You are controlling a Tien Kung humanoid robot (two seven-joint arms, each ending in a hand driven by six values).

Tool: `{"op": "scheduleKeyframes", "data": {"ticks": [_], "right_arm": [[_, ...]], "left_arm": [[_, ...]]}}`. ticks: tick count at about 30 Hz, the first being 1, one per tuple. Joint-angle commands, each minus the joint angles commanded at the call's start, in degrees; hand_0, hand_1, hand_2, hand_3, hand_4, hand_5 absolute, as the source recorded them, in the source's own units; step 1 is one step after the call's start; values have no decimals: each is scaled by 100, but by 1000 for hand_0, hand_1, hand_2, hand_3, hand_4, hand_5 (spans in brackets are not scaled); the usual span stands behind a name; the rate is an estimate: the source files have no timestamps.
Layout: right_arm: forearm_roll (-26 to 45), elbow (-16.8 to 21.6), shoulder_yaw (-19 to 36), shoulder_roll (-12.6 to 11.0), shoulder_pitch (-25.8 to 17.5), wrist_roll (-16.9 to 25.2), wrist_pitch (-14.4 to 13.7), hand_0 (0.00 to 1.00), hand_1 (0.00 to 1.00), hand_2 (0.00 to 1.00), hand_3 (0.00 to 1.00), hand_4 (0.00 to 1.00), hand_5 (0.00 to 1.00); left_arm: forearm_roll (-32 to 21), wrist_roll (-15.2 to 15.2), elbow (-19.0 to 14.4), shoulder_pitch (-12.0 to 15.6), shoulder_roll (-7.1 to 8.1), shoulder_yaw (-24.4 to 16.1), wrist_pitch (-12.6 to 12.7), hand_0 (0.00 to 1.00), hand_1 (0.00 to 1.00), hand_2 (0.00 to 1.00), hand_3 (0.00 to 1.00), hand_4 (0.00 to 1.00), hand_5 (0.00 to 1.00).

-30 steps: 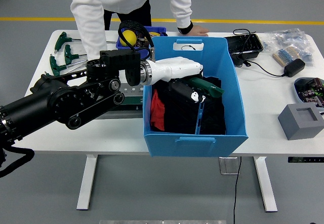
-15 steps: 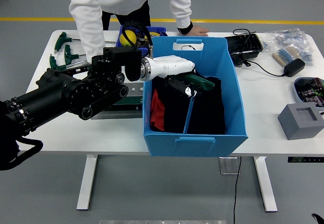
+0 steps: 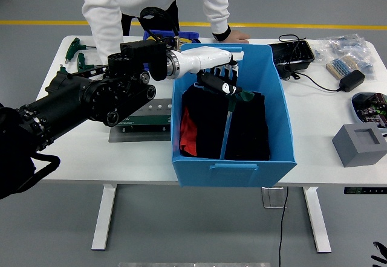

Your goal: Lift tool from toolbox,place it in box,lift tool from toolbox,place it in box

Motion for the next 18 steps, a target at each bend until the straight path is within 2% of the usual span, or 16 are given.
{"op": "scheduleKeyframes", "data": {"ticks": [1,6,7,8,12,15,18], "right_arm": [[7,0,-15,-6,8,4,0,669,659,717,563,788,670],[65,0,-97,-23,16,22,-3,669,659,717,563,788,670],[72,0,-111,-24,14,22,-2,667,659,717,563,788,669],[79,0,-124,-26,9,19,0,667,659,717,563,788,669],[124,0,-150,-15,-45,23,-3,667,659,717,563,788,669],[200,0,-185,1,-95,41,-5,666,658,717,563,788,670],[222,0,-201,23,-143,44,-15,666,658,717,563,788,670]], "left_arm": [[39,-20,-5,-32,0,-56,51,480,539,614,594,721,559],[112,-206,-18,-195,0,-410,403,480,539,614,594,721,559],[121,-242,-47,-209,0,-472,470,533,589,707,622,746,583],[118,-284,-98,-216,0,-554,556,533,589,707,622,746,583],[138,-377,-500,-129,0,-882,859,533,589,707,622,746,583],[340,-305,-847,-5,0,-1071,876,552,604,724,631,766,599],[675,-162,-1276,195,174,-1301,795,552,604,724,631,766,599]]}}
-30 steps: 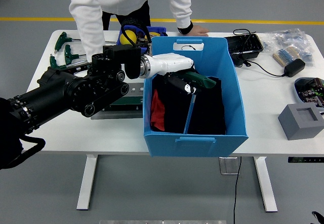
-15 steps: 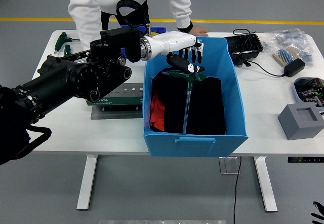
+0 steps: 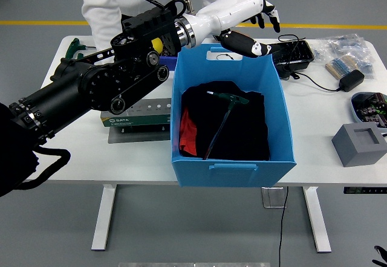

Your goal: Lift tool from toolbox,place it in box,lift tool from toolbox,place it in box

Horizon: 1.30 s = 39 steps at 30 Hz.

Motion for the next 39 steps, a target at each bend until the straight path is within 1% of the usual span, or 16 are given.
{"op": "scheduleKeyframes", "data": {"ticks": [1,5,6,7,9,12,14,17,18,19,24,25,30,36,37,39], "right_arm": [[36,0,-25,6,-20,8,-2,662,657,716,563,787,669],[188,0,-114,43,-113,36,-15,662,657,716,563,787,669],[197,0,-119,53,-137,37,-19,662,657,716,563,787,669],[202,0,-114,65,-158,33,-26,664,657,717,563,786,667],[227,0,-127,78,-195,26,-23,664,657,717,563,786,667],[157,0,-29,107,-259,-7,-36,664,657,717,563,786,667],[139,0,1,119,-302,-24,-42,666,657,716,563,785,665],[109,0,43,136,-349,-40,-47,666,657,716,563,785,665],[70,0,78,143,-359,-52,-48,666,657,716,563,785,665],[17,0,125,149,-367,-65,-47,667,658,717,563,785,667],[-273,0,362,160,-385,-128,-35,667,658,717,563,785,667],[-351,0,423,160,-393,-145,-32,668,667,717,563,785,667],[-416,0,501,167,-434,-162,-31,668,667,717,563,785,667],[-406,0,484,182,-463,-161,-40,670,666,717,563,785,667],[-401,0,477,183,-463,-160,-41,670,668,717,562,785,666],[-386,0,461,186,-466,-155,-41,670,668,717,562,785,666]], "left_arm": [[102,58,-144,73,67,-76,-46,529,575,684,612,765,602],[638,384,-961,524,536,-491,-322,529,575,684,612,765,602],[736,471,-1100,610,637,-549,-390,529,575,684,612,765,602],[850,566,-1273,703,767,-597,-474,495,546,631,600,771,599],[1021,762,-1532,855,1014,-657,-660,495,546,631,600,771,599],[1215,1403,-1889,1024,1432,-638,-1309,495,546,631,600,771,599],[1271,1761,-2054,1117,1685,-576,-1685,515,574,652,632,811,645],[1277,2285,-2166,1275,1937,-605,-2141,515,574,652,632,811,645],[1290,2421,-2163,1327,1991,-625,-2239,515,574,652,632,811,645],[1312,2562,-2140,1381,2041,-638,-2323,661,718,778,699,898,775],[1470,2773,-1956,1549,2189,-551,-2468,661,718,778,699,898,775],[1501,2810,-1880,1609,2213,-559,-2456,789,809,873,731,912,779],[1509,2888,-1590,1750,2251,-683,-2401,789,809,873,731,912,779],[1577,2892,-1314,1756,2254,-695,-2377,804,810,860,754,921,788],[1582,2909,-1290,1753,2254,-695,-2395,804,783,805,751,931,794],[1574,2952,-1272,1748,2253,-689,-2451,804,783,805,751,931,794]]}}
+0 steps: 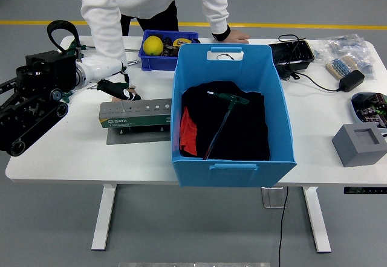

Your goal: Lift tool from toolbox,place it in box,lift tool from toolbox,place it in box

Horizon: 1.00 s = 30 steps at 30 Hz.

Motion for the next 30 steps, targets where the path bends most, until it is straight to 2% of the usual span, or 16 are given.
{"op": "scheduleKeyframes", "data": {"ticks": [3,4,9,10,15,16,27,28,30], "right_arm": [[46,0,-35,6,-12,9,-4,670,668,717,562,785,666],[44,0,-38,8,-12,8,-4,673,671,718,563,787,667],[32,0,-52,7,0,6,2,673,671,718,563,787,667],[42,0,-59,5,4,8,4,675,671,718,562,788,669],[50,0,-37,-8,33,14,8,675,671,718,562,788,669],[49,0,-31,-8,36,14,8,674,672,718,563,788,668],[20,0,12,-16,57,6,11,674,672,718,563,789,670],[24,0,11,-17,58,6,12,674,671,718,563,791,671],[18,0,18,-18,63,6,12,674,671,718,563,791,671]], "left_arm": [[-92,57,9,-11,-6,21,-85,804,783,805,751,931,794],[-151,57,18,-16,-8,32,-79,778,692,710,746,934,800],[-172,93,43,-47,-17,80,-70,778,692,710,746,934,800],[-166,113,44,-52,-14,86,-84,761,628,631,745,936,806],[-111,319,53,-70,-3,103,-180,761,628,631,745,936,806],[-115,344,53,-72,-5,108,-194,748,569,561,743,939,819],[-418,454,181,-122,-48,222,-335,744,566,547,737,942,822],[-462,455,196,-123,-50,227,-343,735,550,514,722,941,821],[-581,402,243,-128,-56,254,-326,735,550,514,722,941,821]]}}
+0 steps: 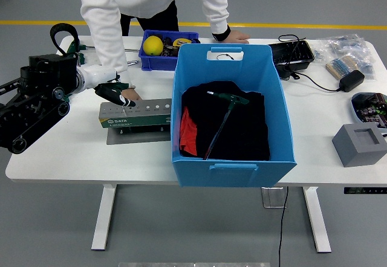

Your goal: Lift tool from toolbox,place it in box,lift tool from toolbox,place it in box

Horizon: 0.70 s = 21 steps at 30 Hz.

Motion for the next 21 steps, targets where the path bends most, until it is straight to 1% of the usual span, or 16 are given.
{"op": "scheduleKeyframes", "data": {"ticks": [3,4,7,9,10,15,16,21], "right_arm": [[-17,0,5,-1,9,-5,1,674,671,718,563,791,671],[-19,0,6,-2,13,-5,2,674,671,718,563,791,671],[-21,0,9,-5,22,-4,3,674,671,718,563,791,671],[-31,0,23,-8,29,-3,2,674,671,718,563,791,671],[-33,0,28,-8,31,-2,2,674,671,718,563,791,671],[-45,0,45,-11,43,1,0,674,671,718,563,791,671],[-49,0,48,-11,44,0,0,674,671,717,563,790,672],[-60,0,53,-11,52,-3,-1,674,671,717,563,790,672]], "left_arm": [[-100,-95,39,2,-2,12,71,735,550,514,722,941,821],[-141,-106,64,0,-8,12,80,728,503,460,692,940,825],[-186,-123,110,-3,-18,15,84,728,503,460,692,940,825],[-296,-138,174,0,-27,22,79,728,503,460,692,940,825],[-334,-143,198,2,-29,24,74,716,486,445,676,936,834],[-508,-176,332,-2,-39,43,27,716,486,445,676,936,834],[-533,-186,354,-5,-40,51,24,699,452,412,653,938,833],[-792,-284,534,-12,-61,89,63,699,452,412,653,938,833]]}}
